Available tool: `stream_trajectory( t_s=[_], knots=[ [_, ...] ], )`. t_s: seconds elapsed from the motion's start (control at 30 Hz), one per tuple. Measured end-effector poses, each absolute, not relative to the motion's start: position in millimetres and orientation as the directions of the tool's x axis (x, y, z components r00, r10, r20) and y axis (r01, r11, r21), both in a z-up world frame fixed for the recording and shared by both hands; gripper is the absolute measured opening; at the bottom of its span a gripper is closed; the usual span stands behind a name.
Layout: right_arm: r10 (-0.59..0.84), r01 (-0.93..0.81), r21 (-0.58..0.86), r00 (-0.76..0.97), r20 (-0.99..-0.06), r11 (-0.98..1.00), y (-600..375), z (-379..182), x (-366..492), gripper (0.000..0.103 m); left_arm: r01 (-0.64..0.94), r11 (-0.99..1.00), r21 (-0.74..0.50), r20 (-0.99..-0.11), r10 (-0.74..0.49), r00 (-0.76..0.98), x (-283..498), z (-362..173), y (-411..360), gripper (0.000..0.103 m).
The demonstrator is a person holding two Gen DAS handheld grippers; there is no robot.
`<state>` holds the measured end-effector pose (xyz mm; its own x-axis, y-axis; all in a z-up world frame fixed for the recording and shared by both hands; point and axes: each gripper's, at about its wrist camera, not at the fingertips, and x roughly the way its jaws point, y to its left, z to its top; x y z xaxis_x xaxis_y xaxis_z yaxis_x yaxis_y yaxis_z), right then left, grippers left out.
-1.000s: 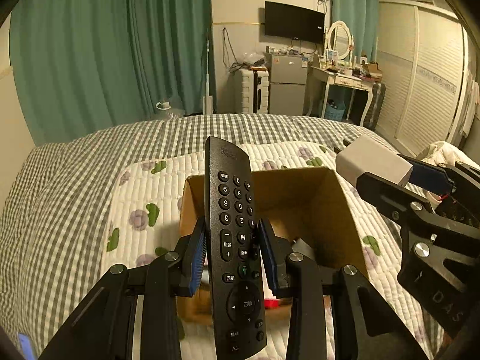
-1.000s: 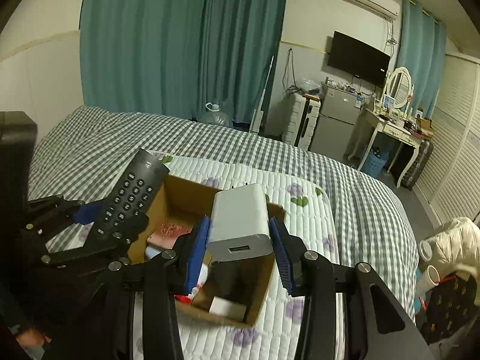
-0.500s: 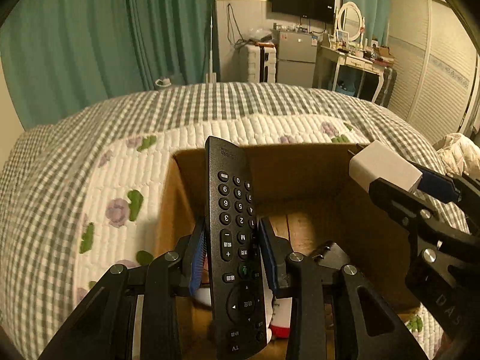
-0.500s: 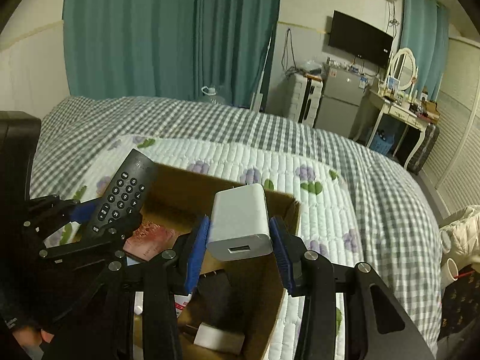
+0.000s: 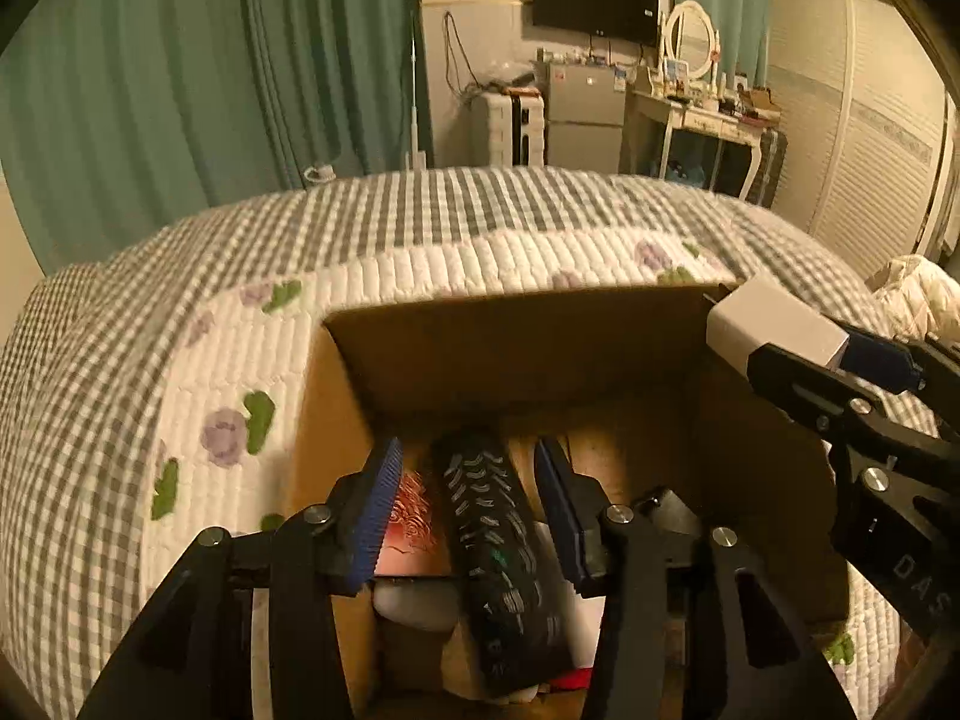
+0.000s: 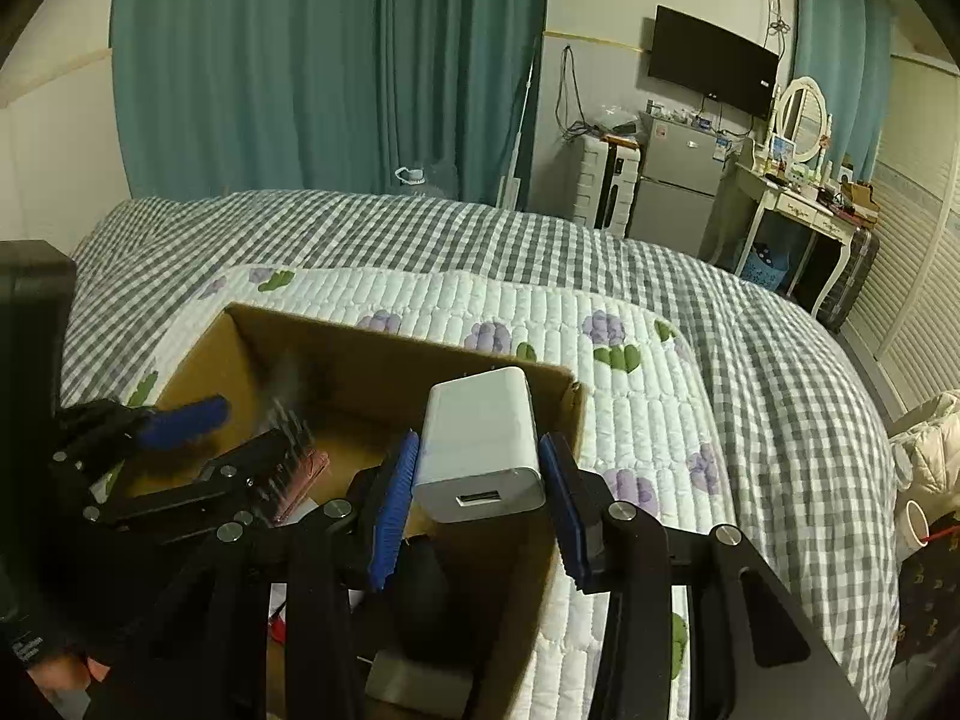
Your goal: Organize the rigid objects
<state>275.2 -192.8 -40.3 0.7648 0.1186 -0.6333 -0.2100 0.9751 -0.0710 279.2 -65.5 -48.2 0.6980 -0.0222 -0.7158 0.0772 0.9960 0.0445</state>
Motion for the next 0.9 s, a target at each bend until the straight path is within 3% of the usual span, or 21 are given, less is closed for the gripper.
stream_trajectory(
  t_s=[0.63, 0.77, 0.9],
  knots=[
    [0.142, -0.194, 0.001, 0.715, -0.685, 0.981, -173.4, -68.3, 303.0, 0.042, 0.047, 0.997, 0.056, -0.661, 0.002, 0.751, 263.5, -23.8, -30.0, 0.049],
    [0.127, -0.181, -0.015, 0.740, -0.661, 0.983, -169.3, -58.6, 298.8, 0.059, 0.050, 0.998, 0.046, -0.660, -0.007, 0.751, 262.0, -21.8, -29.5, 0.049],
    [0.117, -0.169, -0.021, 0.763, -0.636, 0.985, -169.8, -34.0, 287.4, 0.059, 0.043, 0.998, 0.048, -0.650, -0.001, 0.760, 253.1, -5.5, -28.5, 0.049]
  ],
)
